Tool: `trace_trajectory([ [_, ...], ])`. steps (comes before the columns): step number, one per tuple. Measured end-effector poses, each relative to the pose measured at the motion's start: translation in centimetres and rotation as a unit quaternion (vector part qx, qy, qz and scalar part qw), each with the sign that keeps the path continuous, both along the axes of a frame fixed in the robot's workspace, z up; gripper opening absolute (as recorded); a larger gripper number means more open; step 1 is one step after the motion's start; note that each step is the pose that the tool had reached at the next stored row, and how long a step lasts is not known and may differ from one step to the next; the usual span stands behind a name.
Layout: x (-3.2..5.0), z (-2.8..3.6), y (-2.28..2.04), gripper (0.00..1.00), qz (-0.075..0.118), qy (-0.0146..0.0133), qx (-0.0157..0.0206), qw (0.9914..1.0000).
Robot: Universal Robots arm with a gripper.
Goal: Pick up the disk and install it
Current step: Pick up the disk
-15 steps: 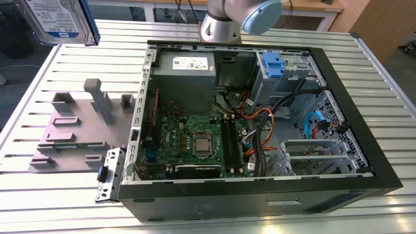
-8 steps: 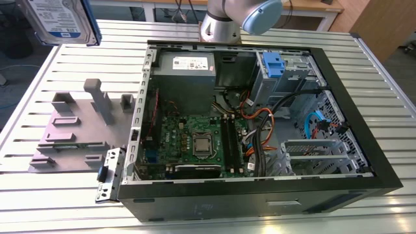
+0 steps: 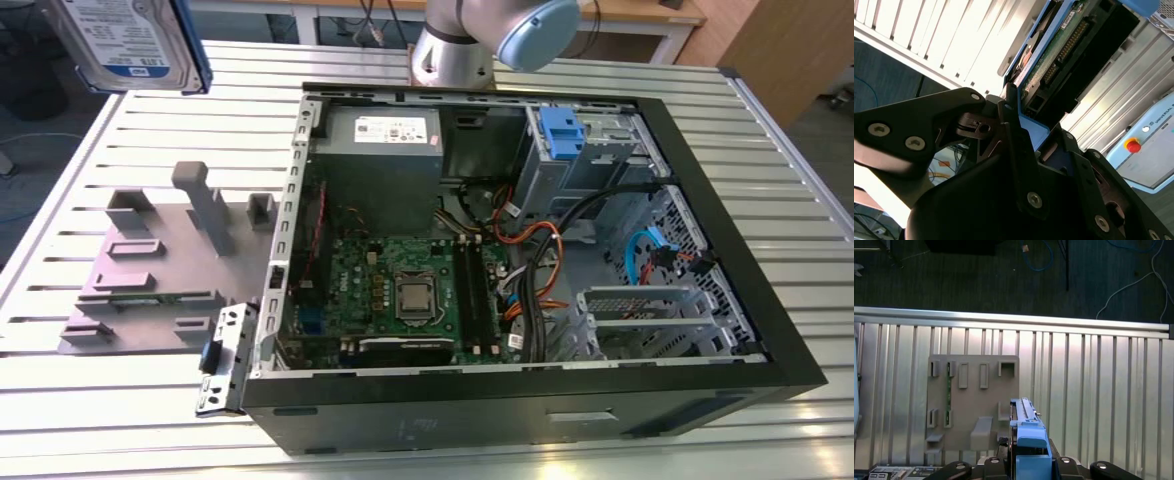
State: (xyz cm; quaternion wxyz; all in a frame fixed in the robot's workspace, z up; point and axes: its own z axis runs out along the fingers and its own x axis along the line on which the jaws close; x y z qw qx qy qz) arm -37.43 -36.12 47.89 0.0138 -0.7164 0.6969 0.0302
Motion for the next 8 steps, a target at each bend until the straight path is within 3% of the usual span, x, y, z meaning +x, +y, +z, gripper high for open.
trace_trajectory([
  [8,0.33,0.0,0.0,0.37,0.0,0.0,0.0,1.0],
])
